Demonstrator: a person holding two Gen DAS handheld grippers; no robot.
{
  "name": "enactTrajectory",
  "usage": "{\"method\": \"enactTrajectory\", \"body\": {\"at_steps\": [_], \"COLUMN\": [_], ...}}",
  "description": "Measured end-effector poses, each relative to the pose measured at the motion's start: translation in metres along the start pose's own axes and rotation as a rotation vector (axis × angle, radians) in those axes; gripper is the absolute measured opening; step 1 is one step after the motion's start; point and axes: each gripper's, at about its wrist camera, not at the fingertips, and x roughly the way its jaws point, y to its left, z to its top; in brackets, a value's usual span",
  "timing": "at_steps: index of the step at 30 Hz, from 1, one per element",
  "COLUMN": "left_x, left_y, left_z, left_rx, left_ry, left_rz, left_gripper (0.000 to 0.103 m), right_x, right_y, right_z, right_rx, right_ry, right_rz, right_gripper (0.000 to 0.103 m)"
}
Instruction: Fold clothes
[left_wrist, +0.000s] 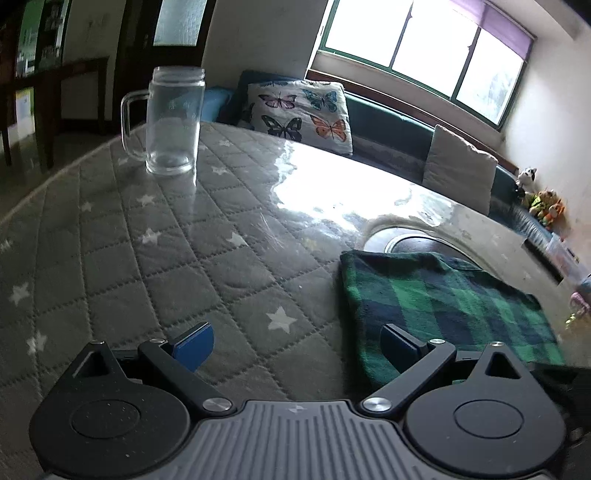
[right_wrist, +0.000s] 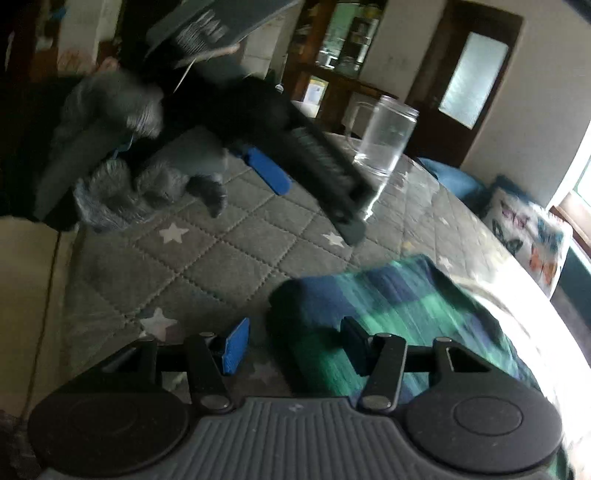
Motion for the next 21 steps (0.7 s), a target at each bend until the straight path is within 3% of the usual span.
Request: {"method": "enactTrajectory", "body": {"at_steps": [2, 6, 9, 17, 21], "left_x": [0.002, 0.006, 0.009, 0.024, 0.033], "left_y": [0.000, 0.000, 0.000, -0.009, -0.014], "left_z": [0.000, -0.001, -0.002, 0.001, -0.004], "left_rx": [-0.020, -0.059, -0.088, -0.222, -0.261], "left_ry": [0.012, 0.035, 0.053, 0.123, 0.160], "left_rz": [-0.023, -0.069, -0.104, -0.257, -0.293], "left_gripper": [0.097, 0.097, 0.094, 0.084, 0.065], "right_x": [0.006, 0.008, 0.000, -0.044, -0.061], "right_y": [0.006, 0.004, -0.008, -0.035, -0.034], "right_z": [0.003, 0.005, 0.006, 0.005, -0.002], "right_rx": [-0.025, -0.006, 0.074, 0.250, 0.268], "right_ry": [0.001, -0.001, -0.030, -0.131, -0.155], "right_rz": [-0.026, -0.067, -0.055, -0.028, -0.001], "right_gripper": [0.045, 0.020, 0.008, 0.003, 0.003]}}
